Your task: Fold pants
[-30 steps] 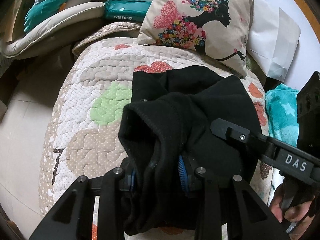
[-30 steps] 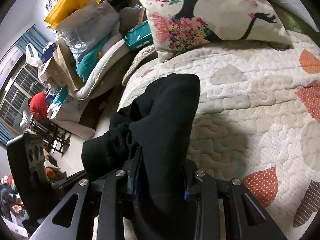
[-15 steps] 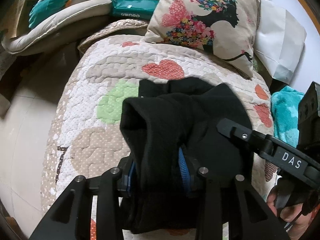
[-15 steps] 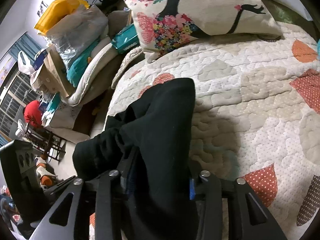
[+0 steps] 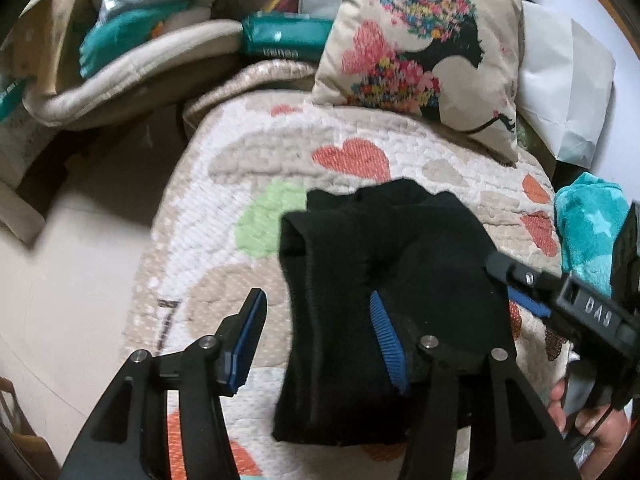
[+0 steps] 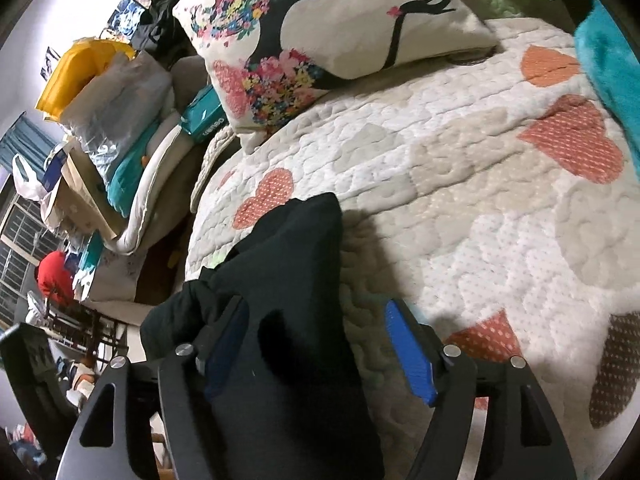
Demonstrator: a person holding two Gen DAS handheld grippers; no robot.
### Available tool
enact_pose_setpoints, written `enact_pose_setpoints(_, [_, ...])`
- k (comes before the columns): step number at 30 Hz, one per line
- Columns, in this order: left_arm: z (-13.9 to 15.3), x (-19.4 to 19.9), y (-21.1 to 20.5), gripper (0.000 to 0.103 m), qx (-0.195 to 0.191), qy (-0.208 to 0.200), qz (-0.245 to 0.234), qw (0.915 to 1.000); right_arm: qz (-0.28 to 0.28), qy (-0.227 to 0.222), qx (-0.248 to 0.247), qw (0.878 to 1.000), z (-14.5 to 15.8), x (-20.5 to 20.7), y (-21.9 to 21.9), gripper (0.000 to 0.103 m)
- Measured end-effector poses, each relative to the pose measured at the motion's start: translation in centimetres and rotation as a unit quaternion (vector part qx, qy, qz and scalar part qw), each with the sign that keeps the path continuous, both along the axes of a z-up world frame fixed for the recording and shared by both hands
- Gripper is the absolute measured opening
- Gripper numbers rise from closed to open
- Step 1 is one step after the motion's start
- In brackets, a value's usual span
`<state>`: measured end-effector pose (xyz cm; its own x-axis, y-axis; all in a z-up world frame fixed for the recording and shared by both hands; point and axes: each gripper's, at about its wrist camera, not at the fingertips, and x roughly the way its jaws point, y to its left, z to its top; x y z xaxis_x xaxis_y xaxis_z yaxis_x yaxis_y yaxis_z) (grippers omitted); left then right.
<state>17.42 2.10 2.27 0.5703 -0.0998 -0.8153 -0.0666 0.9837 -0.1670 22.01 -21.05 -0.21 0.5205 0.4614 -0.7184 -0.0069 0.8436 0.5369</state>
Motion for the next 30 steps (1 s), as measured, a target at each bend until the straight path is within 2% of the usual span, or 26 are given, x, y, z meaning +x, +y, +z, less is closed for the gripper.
enact_pose_setpoints(3, [1.6,-1.6,0.6,0.053,0.012,-0.027,0.004,0.9996,-0.014,0.006,0.011,1.0,0.2,-2.0,-0.5,0.076])
enact_pose_setpoints(5, [2.7,-3.0,1.0,0.057,0.012,-0.043,0.008,0.999,-0.013,0.007,0.01,1.0,0.5,-3.3,-0.6,0.076])
enact_pose_setpoints(8, [3.8,-5.2,1.4,0.062,0.008,-0.063,0.016,0.9978,-0.012,-0.005,-0.005,1.0,1.6,-5.7,-0.6,0.076])
enact_pose_setpoints(11, [4.5,-7.1,1.1,0.063,0.012,-0.079,0.016,0.9967,-0.004,-0.015,-0.024,1.0,2.4,-8.2,-0.3,0.078])
enact_pose_setpoints(14, [5.0,-9.8,0.8,0.066,0.04,-0.099,0.025,0.9939,0.012,-0.033,-0.063,0.997,3.0,-11.0,0.5,0.078])
enact_pose_setpoints(15, [5.3,-10.9,0.9,0.068,0.048,-0.112,0.032,0.992,0.016,-0.04,-0.074,0.996,3.2,-11.8,0.7,0.079])
enact_pose_setpoints(17, [5.6,-12.7,1.0,0.079,0.061,-0.134,0.045,0.988,0.026,-0.054,-0.096,0.994,3.6,-13.2,1.3,0.079])
enact_pose_setpoints(20, [6.7,-16.2,1.6,0.09,0.084,-0.182,0.082,0.9763,0.033,-0.069,-0.107,0.991,4.1,-14.7,1.9,0.08])
enact_pose_setpoints(26, [9.1,-20.1,2.5,0.101,0.083,-0.213,0.131,0.9648,0.054,-0.081,-0.112,0.989,4.7,-16.9,3.5,0.08])
enact_pose_setpoints(30, [10.0,-21.7,2.4,0.103,0.086,-0.219,0.153,0.9598,0.071,-0.106,-0.13,0.983,5.7,-18.8,4.4,0.081])
